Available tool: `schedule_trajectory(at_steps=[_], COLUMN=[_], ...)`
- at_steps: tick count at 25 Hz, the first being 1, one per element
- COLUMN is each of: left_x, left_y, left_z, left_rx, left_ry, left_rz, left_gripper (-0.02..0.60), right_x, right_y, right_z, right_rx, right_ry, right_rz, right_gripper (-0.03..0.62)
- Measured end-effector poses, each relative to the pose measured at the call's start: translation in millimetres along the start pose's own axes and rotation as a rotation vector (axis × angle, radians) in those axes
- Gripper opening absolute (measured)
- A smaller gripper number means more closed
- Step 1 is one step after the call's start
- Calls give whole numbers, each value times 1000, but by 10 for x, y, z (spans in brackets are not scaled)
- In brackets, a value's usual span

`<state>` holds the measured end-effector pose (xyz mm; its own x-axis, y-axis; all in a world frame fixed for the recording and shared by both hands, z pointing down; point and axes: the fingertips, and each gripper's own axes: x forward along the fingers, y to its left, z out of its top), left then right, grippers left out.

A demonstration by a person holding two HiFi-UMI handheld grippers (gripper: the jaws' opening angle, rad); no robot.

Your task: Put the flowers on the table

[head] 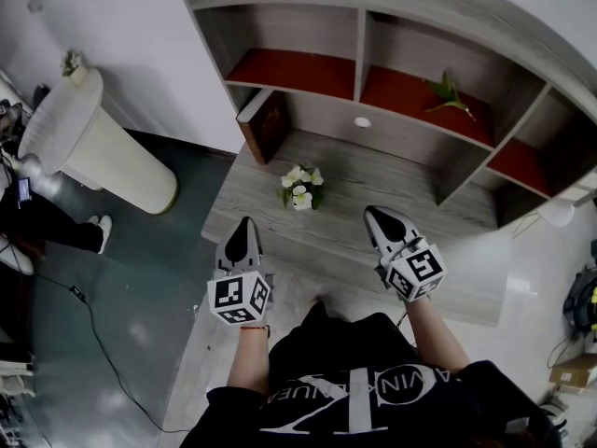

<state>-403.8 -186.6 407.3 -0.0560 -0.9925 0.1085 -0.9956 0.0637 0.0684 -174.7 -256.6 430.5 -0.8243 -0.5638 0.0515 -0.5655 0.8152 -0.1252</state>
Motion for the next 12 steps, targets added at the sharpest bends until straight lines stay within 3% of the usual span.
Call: schedule_trajectory(at_steps=[12], left_x=[6], left_y=[-6], left_z=[-34], left_rx=[-2], left_ry=[8], left_rz=[1], left_gripper=[3], right_x=[-32], right_y=[-25], right_z=[-61], right_rx=[14], right_ry=[9], right_rz=[-10], right_gripper=[9])
